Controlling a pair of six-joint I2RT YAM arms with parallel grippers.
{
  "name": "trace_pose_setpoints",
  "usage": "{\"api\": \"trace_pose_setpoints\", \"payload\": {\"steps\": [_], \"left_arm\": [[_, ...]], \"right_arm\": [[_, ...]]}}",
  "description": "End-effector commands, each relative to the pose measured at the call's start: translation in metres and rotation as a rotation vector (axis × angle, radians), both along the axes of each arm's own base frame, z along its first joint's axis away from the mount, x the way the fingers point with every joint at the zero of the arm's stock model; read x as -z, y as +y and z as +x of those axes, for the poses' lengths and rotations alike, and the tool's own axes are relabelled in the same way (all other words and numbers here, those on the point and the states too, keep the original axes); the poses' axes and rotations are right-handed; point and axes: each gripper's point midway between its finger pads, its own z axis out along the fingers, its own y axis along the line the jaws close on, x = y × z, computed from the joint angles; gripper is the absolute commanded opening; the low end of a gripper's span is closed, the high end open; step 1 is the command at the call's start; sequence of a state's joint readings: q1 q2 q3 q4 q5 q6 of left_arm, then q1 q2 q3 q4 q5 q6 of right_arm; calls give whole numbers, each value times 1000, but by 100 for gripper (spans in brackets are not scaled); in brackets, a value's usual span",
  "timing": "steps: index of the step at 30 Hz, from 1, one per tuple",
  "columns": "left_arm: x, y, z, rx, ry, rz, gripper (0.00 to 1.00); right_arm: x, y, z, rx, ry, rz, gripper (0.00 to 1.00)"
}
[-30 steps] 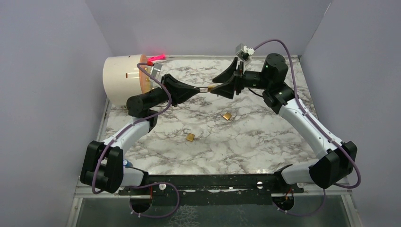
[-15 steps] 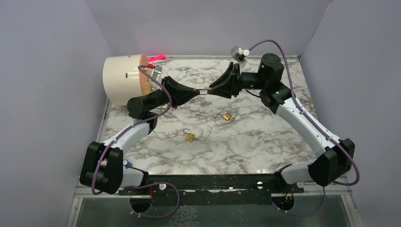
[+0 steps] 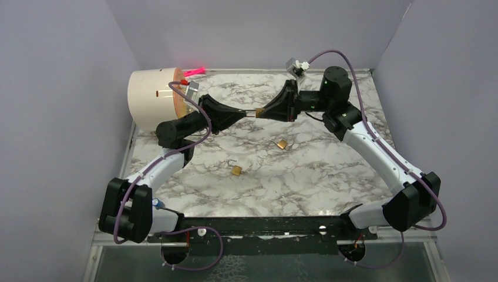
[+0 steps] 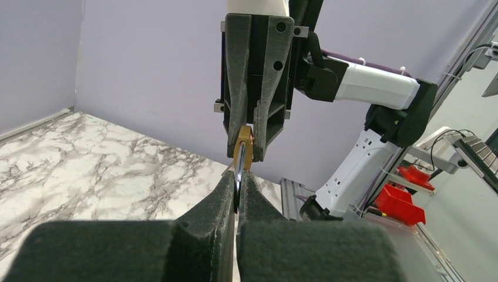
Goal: Lock with the key
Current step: Lock the lock.
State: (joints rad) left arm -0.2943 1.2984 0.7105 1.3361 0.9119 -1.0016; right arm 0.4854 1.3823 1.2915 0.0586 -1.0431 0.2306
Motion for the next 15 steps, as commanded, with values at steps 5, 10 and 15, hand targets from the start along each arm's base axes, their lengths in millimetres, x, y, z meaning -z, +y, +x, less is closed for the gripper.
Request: {"api": "trace_pose_setpoints", "payload": {"steps": [5, 10, 15], "left_arm": [[-10, 5, -5, -23, -39, -25, 0], [-11, 6, -5, -29, -49, -25, 0], [-7, 6, -5, -35, -43, -23, 0]], "right_arm": [[-12, 6, -9, -61, 35, 21, 1], [-8, 9, -13, -108, 173, 15, 1], [-3, 10, -14, -110, 240, 9, 1]]}}
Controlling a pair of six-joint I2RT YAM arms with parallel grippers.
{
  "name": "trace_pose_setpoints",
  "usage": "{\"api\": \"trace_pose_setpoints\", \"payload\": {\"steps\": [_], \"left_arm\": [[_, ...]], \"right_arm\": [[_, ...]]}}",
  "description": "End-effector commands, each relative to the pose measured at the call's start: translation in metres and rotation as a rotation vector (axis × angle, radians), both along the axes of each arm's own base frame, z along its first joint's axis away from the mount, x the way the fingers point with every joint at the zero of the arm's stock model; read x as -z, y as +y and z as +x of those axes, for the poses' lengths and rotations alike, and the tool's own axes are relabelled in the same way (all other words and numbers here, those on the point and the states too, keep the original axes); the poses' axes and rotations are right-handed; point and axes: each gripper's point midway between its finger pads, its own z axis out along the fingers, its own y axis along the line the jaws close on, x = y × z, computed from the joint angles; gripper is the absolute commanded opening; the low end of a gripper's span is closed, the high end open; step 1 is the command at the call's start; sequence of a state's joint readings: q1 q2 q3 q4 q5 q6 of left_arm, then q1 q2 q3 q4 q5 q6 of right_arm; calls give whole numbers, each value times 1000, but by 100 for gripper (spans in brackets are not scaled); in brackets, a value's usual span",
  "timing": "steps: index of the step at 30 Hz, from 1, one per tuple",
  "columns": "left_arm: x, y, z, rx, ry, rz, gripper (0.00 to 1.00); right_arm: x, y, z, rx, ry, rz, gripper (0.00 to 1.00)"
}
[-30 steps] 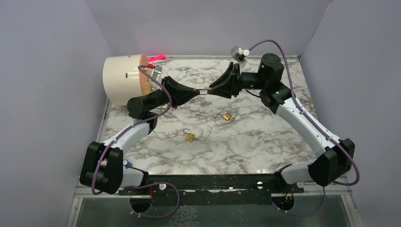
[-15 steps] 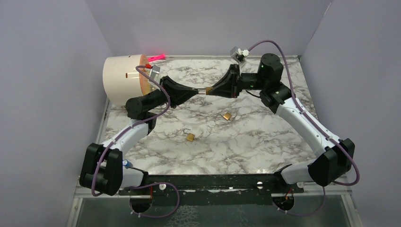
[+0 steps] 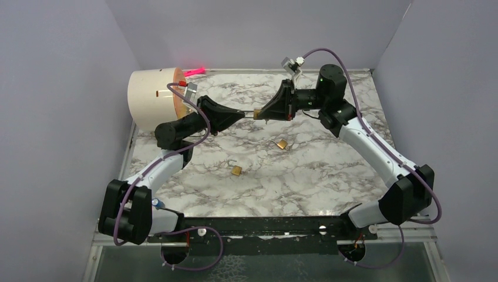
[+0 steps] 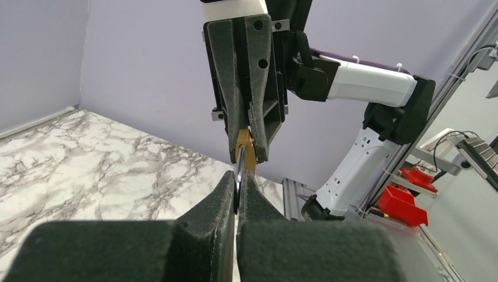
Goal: Lock with the key
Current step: Lock the lock.
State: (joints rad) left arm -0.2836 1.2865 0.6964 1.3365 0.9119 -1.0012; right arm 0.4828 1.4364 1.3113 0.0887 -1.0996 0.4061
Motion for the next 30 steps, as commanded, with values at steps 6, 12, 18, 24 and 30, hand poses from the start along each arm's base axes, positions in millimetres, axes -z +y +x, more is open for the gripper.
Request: {"api": "trace_pose_setpoints", "payload": {"steps": [6, 12, 18, 24, 30], "left_arm": [[-11, 4, -7, -21, -44, -39, 0], [-14, 5, -12, 6, -27, -83, 0], [-15, 7, -20, 68, 7, -150, 0], [-10, 2, -17, 67, 25, -124, 0], [-7, -6, -20, 79, 37, -104, 0]], "right_arm": [[-4, 6, -5, -30, 80, 5, 1], [1, 11, -1, -4, 65, 0, 1], [7, 18, 6, 48, 23, -18, 1], [1, 21, 11, 69, -6, -16, 1], [-4, 19, 21, 143, -61, -10, 1]]}}
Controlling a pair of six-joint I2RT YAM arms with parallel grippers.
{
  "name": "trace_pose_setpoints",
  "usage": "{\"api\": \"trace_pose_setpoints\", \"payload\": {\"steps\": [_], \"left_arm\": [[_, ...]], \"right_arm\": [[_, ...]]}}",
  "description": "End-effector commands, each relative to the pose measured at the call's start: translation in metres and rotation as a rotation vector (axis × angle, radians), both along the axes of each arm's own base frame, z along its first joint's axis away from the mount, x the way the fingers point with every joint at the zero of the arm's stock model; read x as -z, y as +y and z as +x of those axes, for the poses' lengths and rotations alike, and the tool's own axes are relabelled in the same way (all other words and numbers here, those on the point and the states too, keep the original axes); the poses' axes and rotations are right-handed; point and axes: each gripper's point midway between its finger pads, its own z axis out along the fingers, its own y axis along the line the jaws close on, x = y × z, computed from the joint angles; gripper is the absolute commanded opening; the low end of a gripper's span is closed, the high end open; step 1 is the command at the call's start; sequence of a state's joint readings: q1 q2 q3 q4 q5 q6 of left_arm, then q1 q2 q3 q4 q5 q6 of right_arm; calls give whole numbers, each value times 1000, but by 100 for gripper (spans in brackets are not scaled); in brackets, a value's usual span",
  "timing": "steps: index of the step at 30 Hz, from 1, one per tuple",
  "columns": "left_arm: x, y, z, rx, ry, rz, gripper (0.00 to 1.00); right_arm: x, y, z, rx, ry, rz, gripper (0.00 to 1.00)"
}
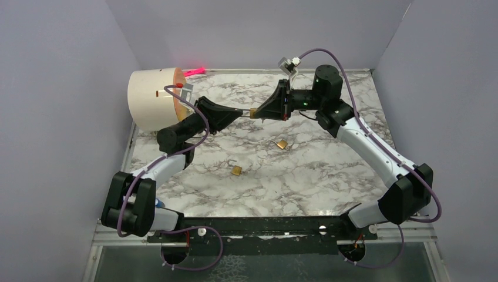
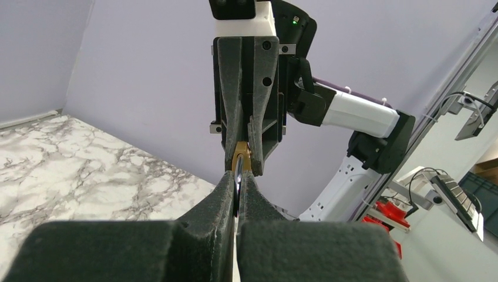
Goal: Lock with the key
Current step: Lock the lock.
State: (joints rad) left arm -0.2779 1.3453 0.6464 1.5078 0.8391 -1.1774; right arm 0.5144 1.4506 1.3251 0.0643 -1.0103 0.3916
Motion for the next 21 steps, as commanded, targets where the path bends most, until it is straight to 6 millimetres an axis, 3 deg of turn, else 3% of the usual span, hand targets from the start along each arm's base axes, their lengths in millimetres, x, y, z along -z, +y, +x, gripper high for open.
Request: {"api": "trace_pose_setpoints", "payload": {"steps": [1, 7, 15, 21], "left_arm": [[-9, -13, -23, 56, -70, 0, 0], [-2, -19, -22, 48, -58, 18, 0], [5, -45, -30, 97, -55, 25, 0], [8, -49, -32, 105, -50, 31, 0]], "right_arm": [[-8, 8, 14, 94, -73, 4, 1], [-14, 10, 10, 65, -61, 13, 1], [-17, 37, -9, -2, -23, 40, 1], [-13, 47, -14, -15, -1, 51, 1]]}}
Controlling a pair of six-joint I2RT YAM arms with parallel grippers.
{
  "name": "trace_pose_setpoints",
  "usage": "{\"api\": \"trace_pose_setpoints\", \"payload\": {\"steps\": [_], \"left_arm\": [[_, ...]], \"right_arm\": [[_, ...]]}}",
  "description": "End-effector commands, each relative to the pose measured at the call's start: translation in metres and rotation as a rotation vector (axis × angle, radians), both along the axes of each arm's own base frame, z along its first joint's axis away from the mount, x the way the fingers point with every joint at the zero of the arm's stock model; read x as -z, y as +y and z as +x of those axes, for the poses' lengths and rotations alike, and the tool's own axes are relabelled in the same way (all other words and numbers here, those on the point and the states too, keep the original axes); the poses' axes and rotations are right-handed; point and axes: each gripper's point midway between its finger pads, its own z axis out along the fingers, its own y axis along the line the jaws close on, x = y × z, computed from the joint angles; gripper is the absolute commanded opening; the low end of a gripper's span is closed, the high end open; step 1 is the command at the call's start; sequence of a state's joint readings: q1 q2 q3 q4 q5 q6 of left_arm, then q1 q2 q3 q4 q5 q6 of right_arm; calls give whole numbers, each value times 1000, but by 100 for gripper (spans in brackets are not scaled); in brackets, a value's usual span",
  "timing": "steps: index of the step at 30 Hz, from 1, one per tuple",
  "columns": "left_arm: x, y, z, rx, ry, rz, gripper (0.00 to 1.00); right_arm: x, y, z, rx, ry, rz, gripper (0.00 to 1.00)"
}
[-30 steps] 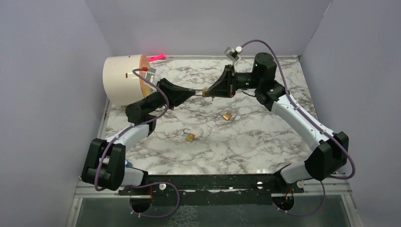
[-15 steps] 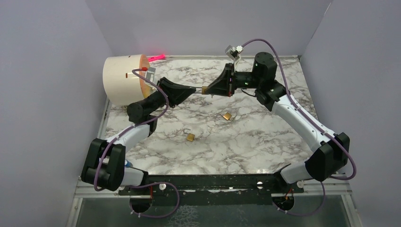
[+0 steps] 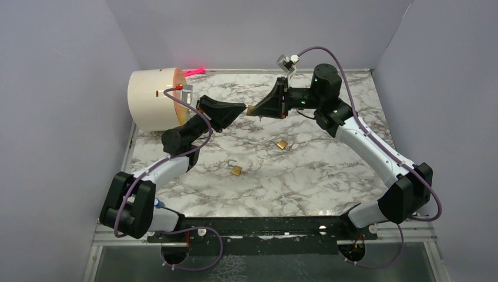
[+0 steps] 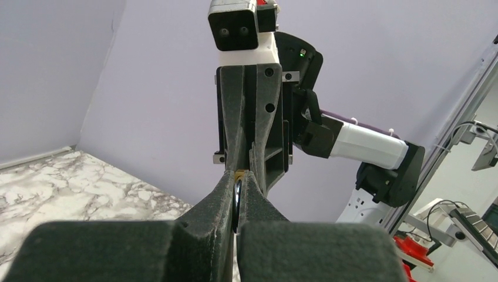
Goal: Lock with the key
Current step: Lock the lock.
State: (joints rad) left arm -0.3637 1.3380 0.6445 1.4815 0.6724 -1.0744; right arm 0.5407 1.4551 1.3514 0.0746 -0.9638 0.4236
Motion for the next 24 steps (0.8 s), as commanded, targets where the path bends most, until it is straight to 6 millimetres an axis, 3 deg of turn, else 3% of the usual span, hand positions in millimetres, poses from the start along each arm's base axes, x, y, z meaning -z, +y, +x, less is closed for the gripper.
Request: {"api": "trace_pose_setpoints", "payload": {"steps": [1, 7, 8, 11, 13, 24], "left_arm": [[22, -37, -38, 183, -27, 115, 0], [22, -37, -37, 166, -39, 139, 0], [22, -37, -37, 161, -42, 141, 0], [21, -37, -35, 147, -41, 144, 0], [20, -36, -34, 139, -42, 143, 0], [13, -25, -22, 86, -40, 146, 0]], "right_arm": [[-3, 39, -14, -36, -4, 35, 1], [-7, 35, -12, 0, -24, 15, 1], [-8, 34, -13, 0, -33, 9, 5], [-10, 27, -9, 50, -70, -10, 44], [-13, 17, -5, 90, -96, -9, 57], [-9, -25, 5, 139, -122, -42, 62]]}}
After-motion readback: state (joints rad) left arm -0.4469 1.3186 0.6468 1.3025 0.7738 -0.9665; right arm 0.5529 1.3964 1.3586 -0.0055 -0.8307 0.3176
